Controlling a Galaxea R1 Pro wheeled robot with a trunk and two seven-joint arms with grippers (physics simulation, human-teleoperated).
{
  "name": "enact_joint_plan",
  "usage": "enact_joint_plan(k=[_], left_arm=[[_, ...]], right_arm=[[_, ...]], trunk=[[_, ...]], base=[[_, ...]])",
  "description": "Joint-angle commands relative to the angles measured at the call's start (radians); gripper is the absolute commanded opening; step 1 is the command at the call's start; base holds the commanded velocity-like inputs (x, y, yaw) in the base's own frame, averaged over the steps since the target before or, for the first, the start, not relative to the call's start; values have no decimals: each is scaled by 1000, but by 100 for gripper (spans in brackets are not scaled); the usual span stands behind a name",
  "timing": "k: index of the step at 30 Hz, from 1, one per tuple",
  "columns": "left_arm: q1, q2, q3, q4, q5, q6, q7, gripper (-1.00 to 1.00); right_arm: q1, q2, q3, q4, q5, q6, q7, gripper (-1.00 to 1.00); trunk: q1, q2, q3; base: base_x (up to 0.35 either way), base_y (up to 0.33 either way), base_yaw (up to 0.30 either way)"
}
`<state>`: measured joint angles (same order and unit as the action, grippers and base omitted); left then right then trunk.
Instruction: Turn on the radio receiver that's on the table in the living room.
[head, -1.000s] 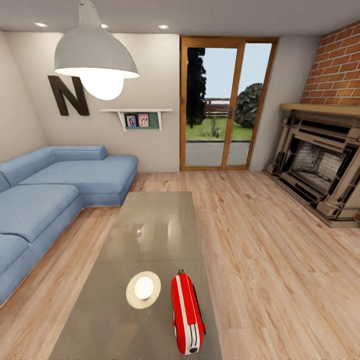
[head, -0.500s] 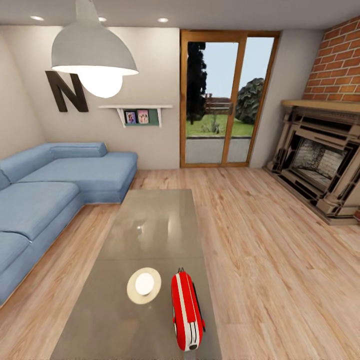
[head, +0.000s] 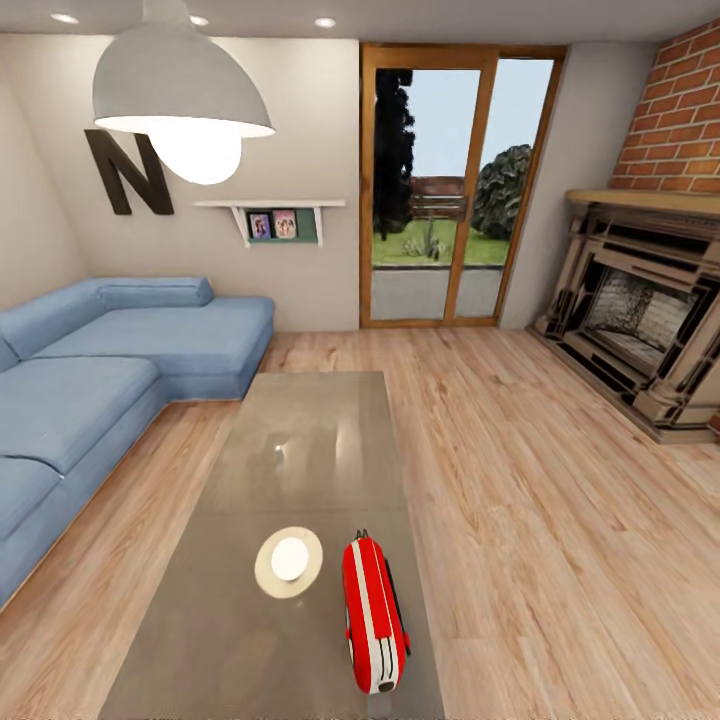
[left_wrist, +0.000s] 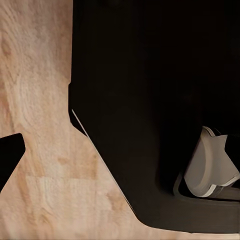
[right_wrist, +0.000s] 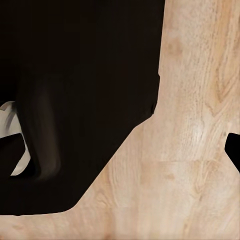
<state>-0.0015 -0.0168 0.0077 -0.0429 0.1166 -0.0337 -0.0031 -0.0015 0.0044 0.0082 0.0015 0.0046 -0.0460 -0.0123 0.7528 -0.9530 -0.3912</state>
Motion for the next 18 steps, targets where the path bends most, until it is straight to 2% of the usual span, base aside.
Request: enact_joint_plan(k=[1,18], left_arm=[[0,0,0,0,0,0,0,100],[0,1,0,0,0,0,0,100]], right_arm=[[0,0,0,0,0,0,0,100],[0,-1,1,0,0,0,0,100]], trunk=[[0,0,-2],[0,0,-29]], base=[[0,0,0],[0,0,0]])
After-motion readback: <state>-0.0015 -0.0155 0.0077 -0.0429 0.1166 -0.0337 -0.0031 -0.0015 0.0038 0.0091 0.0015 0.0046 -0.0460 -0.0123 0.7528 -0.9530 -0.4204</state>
